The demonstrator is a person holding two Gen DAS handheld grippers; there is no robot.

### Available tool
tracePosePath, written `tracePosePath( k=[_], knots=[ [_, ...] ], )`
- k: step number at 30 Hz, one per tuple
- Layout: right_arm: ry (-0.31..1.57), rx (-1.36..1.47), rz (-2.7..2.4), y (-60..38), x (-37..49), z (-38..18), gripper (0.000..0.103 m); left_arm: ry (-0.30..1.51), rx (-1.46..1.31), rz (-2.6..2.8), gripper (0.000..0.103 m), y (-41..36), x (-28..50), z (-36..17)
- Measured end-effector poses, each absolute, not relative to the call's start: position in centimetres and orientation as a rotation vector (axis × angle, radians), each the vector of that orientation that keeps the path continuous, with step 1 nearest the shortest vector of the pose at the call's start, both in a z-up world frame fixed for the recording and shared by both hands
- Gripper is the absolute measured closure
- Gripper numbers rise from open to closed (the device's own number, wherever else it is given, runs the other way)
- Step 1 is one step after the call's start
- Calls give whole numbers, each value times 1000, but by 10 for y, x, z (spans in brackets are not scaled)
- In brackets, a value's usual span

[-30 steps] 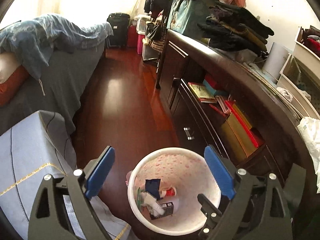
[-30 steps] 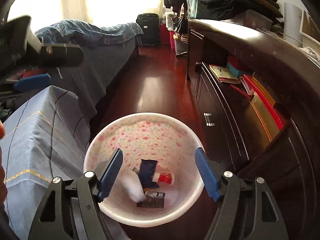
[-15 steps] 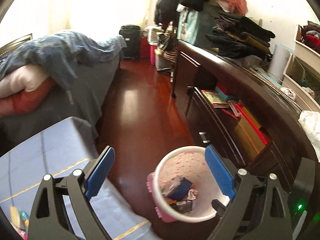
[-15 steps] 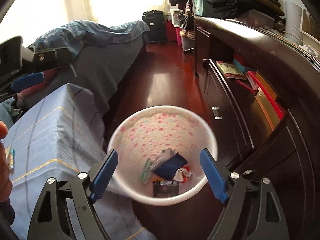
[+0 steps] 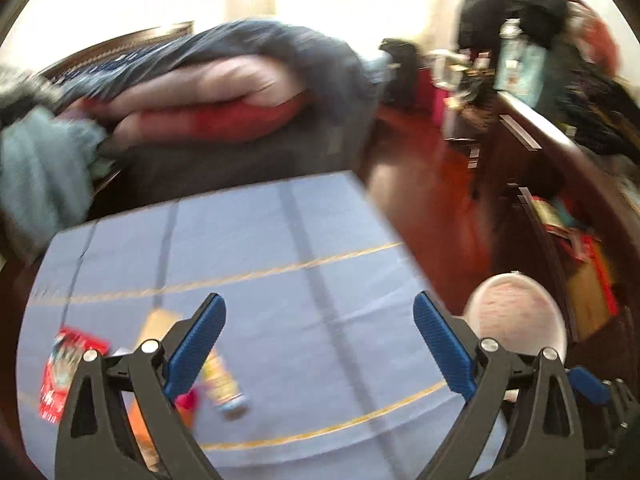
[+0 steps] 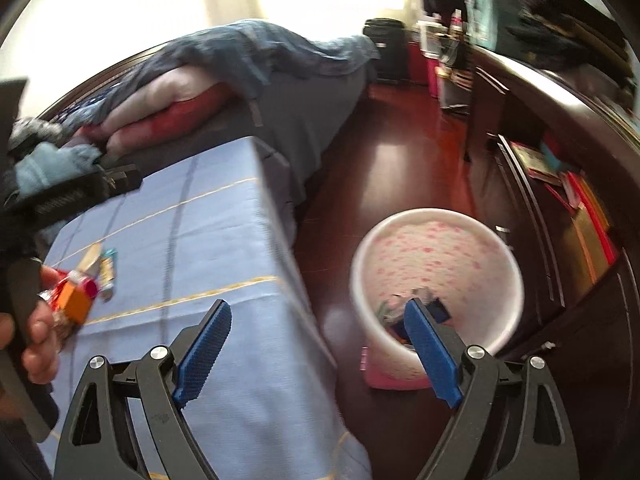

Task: Collect trash
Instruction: 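Move both grippers back over the table, then grasp the beige box with the left gripper while the right grasps the blue-yellow tube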

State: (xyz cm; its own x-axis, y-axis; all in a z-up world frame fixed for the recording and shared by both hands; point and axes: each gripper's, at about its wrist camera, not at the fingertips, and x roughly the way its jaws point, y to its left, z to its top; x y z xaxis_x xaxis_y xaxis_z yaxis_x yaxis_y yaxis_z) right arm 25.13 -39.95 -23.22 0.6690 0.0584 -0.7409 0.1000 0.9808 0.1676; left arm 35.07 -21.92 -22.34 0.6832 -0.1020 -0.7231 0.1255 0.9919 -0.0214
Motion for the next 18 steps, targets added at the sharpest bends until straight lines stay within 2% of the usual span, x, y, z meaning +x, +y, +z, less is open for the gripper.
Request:
tracePosePath(
  k=[10,14,18],
  knots=[
    [832,173,63,-363,248,-219,15,857,-12,-1,11,-147,365,-239],
    [830,156,91,-350,247,-215,15,932,-12,49,25,-117,387,-254],
    [832,139,117,-336,249,-213,15,1010,-19,74,29,-95,404,-272]
  ],
)
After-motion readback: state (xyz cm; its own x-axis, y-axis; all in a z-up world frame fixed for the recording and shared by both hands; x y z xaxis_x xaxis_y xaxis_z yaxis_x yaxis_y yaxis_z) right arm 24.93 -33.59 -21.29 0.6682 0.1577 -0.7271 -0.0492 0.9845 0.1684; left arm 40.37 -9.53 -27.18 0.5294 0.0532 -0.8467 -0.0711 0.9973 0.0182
